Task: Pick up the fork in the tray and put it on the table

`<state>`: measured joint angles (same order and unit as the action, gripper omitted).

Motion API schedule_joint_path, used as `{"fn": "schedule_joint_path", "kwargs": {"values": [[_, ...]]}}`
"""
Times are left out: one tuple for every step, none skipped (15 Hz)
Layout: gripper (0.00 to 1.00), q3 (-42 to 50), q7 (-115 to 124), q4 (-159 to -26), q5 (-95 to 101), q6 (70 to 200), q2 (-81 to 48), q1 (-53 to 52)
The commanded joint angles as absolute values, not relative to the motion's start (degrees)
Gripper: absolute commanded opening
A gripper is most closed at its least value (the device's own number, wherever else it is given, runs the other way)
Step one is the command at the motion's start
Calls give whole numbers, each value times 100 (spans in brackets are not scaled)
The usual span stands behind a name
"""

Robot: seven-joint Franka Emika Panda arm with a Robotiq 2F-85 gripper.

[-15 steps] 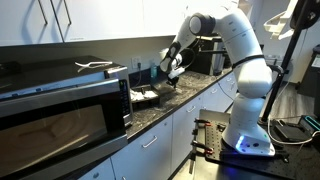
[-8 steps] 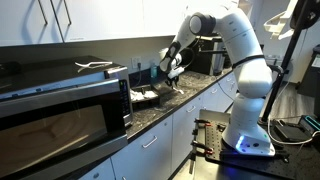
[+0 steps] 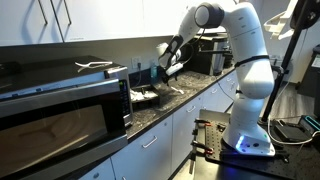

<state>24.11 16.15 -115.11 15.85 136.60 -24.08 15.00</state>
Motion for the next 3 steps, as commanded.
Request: {"fn": "schedule_joint_path", "kwargs": {"values": [[100, 2375, 1691, -11564, 1599, 13543, -2290, 1484], [100, 2366, 1746, -11636, 1606, 13464, -2168, 1451], [100, 2359, 1756, -11691, 1610, 13422, -2078, 1436]]}}
